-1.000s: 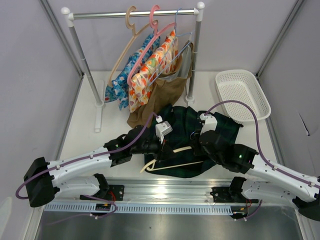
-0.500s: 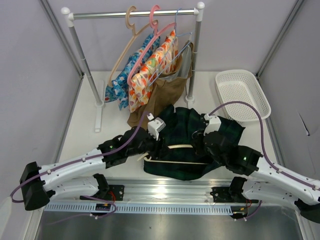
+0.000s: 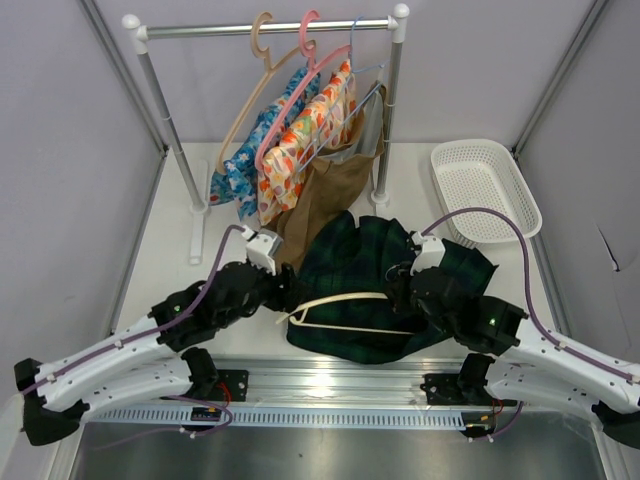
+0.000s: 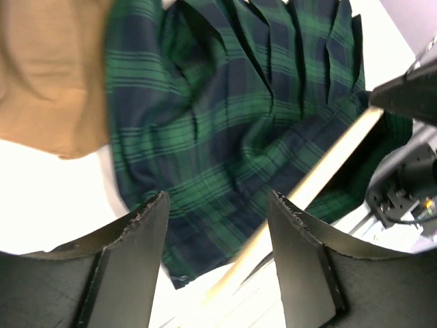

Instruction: Place the skirt on the hanger

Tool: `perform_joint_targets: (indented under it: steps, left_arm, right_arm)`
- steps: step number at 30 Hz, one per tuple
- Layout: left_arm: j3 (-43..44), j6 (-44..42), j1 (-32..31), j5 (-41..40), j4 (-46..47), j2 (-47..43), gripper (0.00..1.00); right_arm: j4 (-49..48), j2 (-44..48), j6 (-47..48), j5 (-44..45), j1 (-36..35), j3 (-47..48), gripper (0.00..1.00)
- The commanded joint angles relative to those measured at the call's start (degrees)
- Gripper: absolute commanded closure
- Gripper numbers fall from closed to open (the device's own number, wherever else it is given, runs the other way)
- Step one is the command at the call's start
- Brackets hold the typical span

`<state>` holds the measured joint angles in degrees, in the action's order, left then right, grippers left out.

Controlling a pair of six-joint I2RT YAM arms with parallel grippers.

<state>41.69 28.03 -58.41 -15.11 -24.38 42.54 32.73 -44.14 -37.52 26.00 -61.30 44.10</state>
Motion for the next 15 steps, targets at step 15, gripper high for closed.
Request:
perform_joint_targets:
  steps: [15]
  left_arm:
    - [-5.2,17.3,0.4,-3.4,-11.7,0.6,0.41]
  right_arm:
    - [-0.4,4.5,-0.4,2.0,0.1,-0.1,1.0]
